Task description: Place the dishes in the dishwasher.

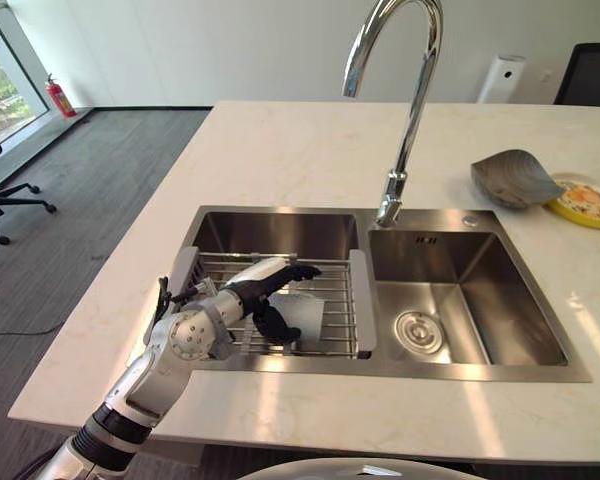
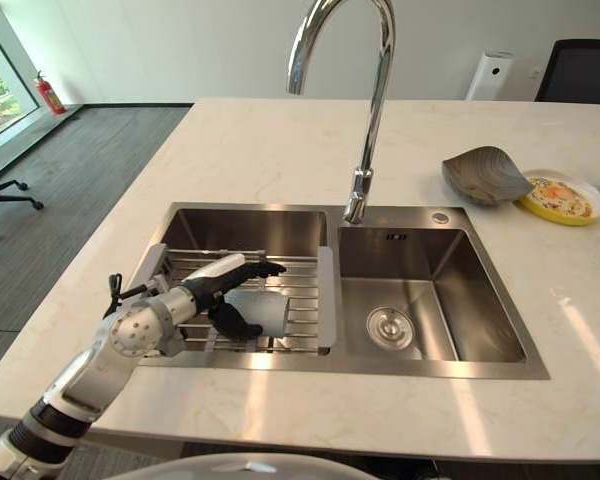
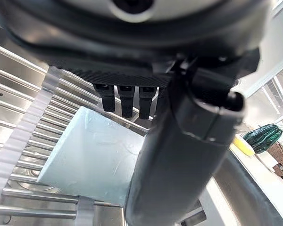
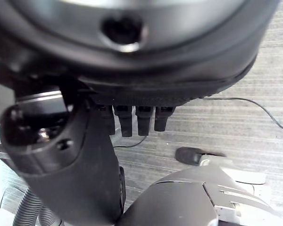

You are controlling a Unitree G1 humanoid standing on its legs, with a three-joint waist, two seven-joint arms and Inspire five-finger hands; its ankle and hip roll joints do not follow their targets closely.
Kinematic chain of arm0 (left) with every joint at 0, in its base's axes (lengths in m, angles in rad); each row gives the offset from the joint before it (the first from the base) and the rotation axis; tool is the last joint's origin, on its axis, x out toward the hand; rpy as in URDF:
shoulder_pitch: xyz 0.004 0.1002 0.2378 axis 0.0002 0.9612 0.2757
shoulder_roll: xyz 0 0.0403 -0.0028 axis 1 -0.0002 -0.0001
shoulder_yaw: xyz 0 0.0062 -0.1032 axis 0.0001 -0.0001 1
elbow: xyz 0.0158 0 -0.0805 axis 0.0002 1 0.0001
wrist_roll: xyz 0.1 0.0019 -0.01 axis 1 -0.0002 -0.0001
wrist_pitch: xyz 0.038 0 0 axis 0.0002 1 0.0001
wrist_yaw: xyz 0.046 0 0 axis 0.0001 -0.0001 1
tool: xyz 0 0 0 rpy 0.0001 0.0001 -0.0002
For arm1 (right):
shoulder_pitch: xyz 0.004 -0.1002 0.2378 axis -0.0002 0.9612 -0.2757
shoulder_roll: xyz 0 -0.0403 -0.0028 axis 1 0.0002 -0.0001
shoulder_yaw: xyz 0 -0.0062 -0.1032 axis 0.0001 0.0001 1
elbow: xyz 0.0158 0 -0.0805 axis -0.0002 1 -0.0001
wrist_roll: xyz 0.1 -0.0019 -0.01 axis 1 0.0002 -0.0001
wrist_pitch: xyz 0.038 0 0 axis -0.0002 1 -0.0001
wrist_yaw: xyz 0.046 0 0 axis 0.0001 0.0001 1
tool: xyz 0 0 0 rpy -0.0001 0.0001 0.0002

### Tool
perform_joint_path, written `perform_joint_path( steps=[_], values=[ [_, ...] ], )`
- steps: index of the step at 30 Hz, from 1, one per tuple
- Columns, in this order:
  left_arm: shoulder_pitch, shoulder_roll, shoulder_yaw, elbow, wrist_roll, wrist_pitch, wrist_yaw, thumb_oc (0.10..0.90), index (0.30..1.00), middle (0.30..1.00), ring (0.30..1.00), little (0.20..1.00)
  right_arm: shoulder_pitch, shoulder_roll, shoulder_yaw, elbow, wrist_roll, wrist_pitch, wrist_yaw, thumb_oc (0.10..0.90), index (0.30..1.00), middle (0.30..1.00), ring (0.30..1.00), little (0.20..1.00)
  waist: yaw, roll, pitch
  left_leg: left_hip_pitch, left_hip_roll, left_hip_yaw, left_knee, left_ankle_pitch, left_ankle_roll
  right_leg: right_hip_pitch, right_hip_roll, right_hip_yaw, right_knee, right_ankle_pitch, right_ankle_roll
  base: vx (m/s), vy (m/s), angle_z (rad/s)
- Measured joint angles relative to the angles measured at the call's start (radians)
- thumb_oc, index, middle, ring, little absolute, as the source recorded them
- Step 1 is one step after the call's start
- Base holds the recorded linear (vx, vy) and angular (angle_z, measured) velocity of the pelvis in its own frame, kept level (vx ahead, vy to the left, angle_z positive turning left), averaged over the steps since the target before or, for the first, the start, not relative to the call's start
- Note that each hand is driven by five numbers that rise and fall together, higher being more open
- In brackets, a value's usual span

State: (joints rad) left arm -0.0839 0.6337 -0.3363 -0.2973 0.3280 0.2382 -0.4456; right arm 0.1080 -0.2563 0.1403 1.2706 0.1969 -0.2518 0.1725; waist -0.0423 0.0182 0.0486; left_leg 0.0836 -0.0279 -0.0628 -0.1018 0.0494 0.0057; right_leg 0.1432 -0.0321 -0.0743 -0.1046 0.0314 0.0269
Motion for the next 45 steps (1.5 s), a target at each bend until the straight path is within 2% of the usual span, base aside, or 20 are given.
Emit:
perform_joint_path(
  steps=[7,11,24,25,26,34,41,45],
  values=[
    [0.011,0.012,-0.002,0.027,0.066,0.012,-0.042,0.8,0.9,0.9,0.9,0.9,-0.002,-0.001,-0.001,0.0,0.0,-0.001,0.008,0.8,0.9,0.9,0.9,0.9,-0.006,0.005,0.002,0.005,0.0,0.011,0.0,-0.001,0.0,0.0,0.0,0.01,0.0,0.0,0.0,0.0,-0.002,-0.03],
    [0.02,0.03,-0.043,0.028,0.11,0.01,-0.054,0.8,0.9,0.9,0.9,0.9,-0.005,-0.004,0.0,0.002,0.0,0.0,0.015,0.8,0.9,0.9,0.9,0.9,-0.008,0.01,-0.001,0.007,0.001,0.021,0.0,-0.004,0.001,0.0,0.0,0.021,0.0,0.0,0.0,0.0,-0.005,-0.08],
    [0.021,0.009,-0.073,0.033,0.152,0.002,-0.059,0.8,0.9,0.9,0.9,0.9,-0.006,-0.007,0.005,0.001,0.0,-0.001,0.016,0.8,0.9,0.9,0.9,0.9,-0.016,0.016,-0.005,0.016,0.001,0.025,0.0,-0.006,-0.001,0.003,0.001,0.026,0.0,0.0,0.0,0.0,0.0,-0.01],
    [0.02,0.001,-0.073,0.039,0.152,0.002,-0.055,0.58,0.571,0.571,0.571,0.571,-0.006,-0.008,0.007,0.001,0.0,-0.001,0.016,0.8,0.9,0.9,0.9,0.9,-0.016,0.016,-0.005,0.016,0.001,0.025,0.0,-0.006,-0.001,0.003,0.001,0.026,0.0,0.0,0.0,0.0,0.0,0.0],
    [0.022,-0.004,-0.075,0.042,0.151,-0.006,-0.04,0.4,0.3,0.3,0.3,0.3,-0.006,-0.008,0.007,0.001,0.0,-0.001,0.016,0.8,0.9,0.9,0.9,0.9,-0.016,0.016,-0.005,0.013,0.001,0.025,0.0,-0.007,-0.001,0.003,0.001,0.026,0.0,0.0,0.0,0.0,0.0,0.0],
    [0.034,-0.002,-0.082,0.067,0.141,-0.081,0.064,0.4,0.3,0.3,0.3,0.3,-0.008,-0.008,0.008,0.0,0.0,-0.001,0.015,0.8,0.9,0.9,0.9,0.9,-0.015,0.015,-0.005,0.009,0.002,0.026,0.0,-0.008,0.0,-0.001,0.001,0.026,0.0,0.0,0.0,0.0,0.0,0.0],
    [0.063,-0.003,-0.076,0.079,0.118,-0.099,0.135,0.4,0.3,0.3,0.3,0.3,-0.007,-0.007,0.009,0.0,-0.001,0.0,0.013,0.8,0.9,0.9,0.9,0.9,-0.015,0.012,-0.003,0.009,0.002,0.026,0.0,-0.009,-0.001,-0.001,0.001,0.025,0.0,0.0,0.0,0.0,0.0,0.0],
    [0.096,-0.016,-0.052,0.086,0.062,-0.133,0.215,0.4,0.3,0.3,0.3,0.3,-0.008,-0.005,0.009,-0.001,-0.001,0.0,0.009,0.8,0.9,0.9,0.9,0.9,-0.012,0.009,-0.001,0.008,0.002,0.024,0.0,-0.009,0.0,-0.001,0.0,0.022,0.0,-0.001,0.0,0.0,0.0,0.0]
  ],
)
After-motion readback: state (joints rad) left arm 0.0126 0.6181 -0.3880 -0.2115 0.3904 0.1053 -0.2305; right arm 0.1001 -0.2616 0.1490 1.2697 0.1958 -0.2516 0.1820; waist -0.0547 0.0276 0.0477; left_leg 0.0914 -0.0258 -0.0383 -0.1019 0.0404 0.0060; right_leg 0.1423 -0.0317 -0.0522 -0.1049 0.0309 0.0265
